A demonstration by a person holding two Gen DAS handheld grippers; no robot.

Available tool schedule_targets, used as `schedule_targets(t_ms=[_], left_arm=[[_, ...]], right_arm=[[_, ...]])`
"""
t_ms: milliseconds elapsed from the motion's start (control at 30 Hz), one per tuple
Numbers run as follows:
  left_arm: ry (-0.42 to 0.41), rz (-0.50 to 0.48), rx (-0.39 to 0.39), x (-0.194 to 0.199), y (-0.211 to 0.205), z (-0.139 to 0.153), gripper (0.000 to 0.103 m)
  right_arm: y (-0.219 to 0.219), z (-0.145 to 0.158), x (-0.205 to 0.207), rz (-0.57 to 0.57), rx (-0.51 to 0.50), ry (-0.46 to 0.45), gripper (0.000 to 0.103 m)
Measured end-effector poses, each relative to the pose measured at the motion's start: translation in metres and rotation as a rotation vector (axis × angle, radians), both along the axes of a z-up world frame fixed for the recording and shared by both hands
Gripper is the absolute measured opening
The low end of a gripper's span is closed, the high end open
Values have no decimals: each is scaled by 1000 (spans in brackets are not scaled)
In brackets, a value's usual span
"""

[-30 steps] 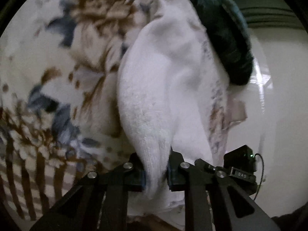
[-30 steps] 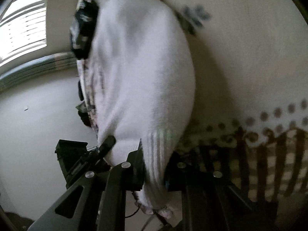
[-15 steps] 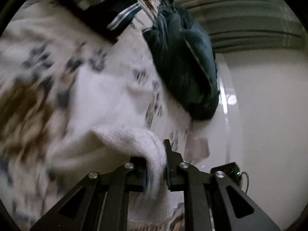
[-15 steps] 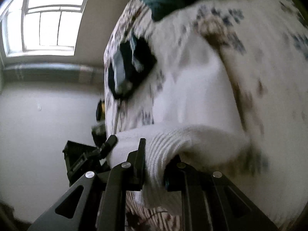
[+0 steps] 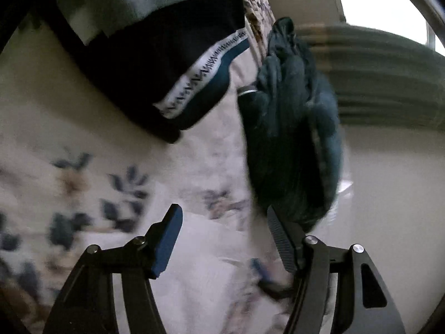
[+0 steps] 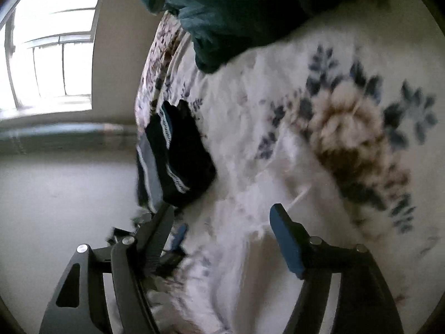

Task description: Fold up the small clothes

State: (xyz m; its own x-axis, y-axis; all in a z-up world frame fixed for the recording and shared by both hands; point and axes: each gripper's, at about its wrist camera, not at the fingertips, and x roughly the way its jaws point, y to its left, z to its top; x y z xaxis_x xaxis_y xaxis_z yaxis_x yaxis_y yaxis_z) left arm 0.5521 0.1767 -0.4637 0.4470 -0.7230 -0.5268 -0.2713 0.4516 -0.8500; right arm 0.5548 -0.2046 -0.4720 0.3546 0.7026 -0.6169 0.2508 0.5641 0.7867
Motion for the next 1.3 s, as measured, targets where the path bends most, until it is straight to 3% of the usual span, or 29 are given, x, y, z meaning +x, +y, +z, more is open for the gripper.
schedule_targets(t_ms=[133, 200, 267, 300, 333, 367, 433, 533, 633, 700, 733, 800, 833, 867, 900, 933, 1033, 1067, 1100, 1133, 1167, 1300], left_arm=[[-29, -185, 277, -28, -17, 13, 61], [-12, -258, 348, -44, -29, 7, 61], [-5, -339, 441, -58, -46, -2, 61], [-18, -368, 479, -65, -53, -5, 58], [-38, -385, 509, -70, -61, -7, 28], [-62, -386, 545, -76, -65, -5, 6], [-120, -357, 597, -85, -63, 6, 7], [-124, -275, 614, -91, -40, 20, 7], [14, -212, 620, -92, -9, -7, 5], [113, -192, 589, -91, 8, -24, 5], [133, -165, 525, -92, 17, -25, 7], [109, -164, 525, -92, 18, -14, 9], [64, -178, 532, -89, 13, -3, 20], [27, -194, 514, -85, 9, 4, 29], [0, -220, 514, -77, -1, 10, 51], [-19, -233, 516, -70, -8, 12, 57], [-50, -352, 537, -33, -44, 3, 57], [-44, -388, 561, -23, -53, -5, 57], [-40, -422, 590, -15, -62, -14, 54], [-44, -452, 616, -8, -70, -23, 31], [-48, -462, 629, -8, -73, -26, 11], [-146, -363, 634, -19, -52, 2, 11]], right_arm=[[-6, 10, -37, 66, -232, 15, 74], [-6, 1, -63, 99, -321, 58, 74], [-3, -15, -85, 120, -324, 81, 72], [1, -21, -88, 131, -313, 85, 62], [5, -28, -90, 140, -307, 92, 45], [9, -34, -92, 145, -306, 102, 4], [10, -32, -95, 107, -340, 81, 5], [7, -13, -96, 75, -410, 24, 4], [-4, -15, -95, 67, -481, 70, 4], [-2, -25, -89, 128, -449, 107, 4], [0, -26, -87, 149, -443, 106, 4], [4, -18, -80, 190, -472, 103, 10], [4, -11, -77, 189, -480, 78, 12], [5, -2, -73, 188, -478, 36, 24], [7, 5, -68, 196, -493, 0, 46], [11, 9, -63, 203, -515, -15, 53], [23, -2, -40, 250, -531, -3, 55], [28, -9, -33, 274, -528, 8, 53], [32, -14, -27, 285, -520, 4, 27], [34, -16, -23, 275, -520, -4, 5], [34, -15, -21, 264, -523, -11, 6], [23, 16, -19, 206, -513, -101, 5]])
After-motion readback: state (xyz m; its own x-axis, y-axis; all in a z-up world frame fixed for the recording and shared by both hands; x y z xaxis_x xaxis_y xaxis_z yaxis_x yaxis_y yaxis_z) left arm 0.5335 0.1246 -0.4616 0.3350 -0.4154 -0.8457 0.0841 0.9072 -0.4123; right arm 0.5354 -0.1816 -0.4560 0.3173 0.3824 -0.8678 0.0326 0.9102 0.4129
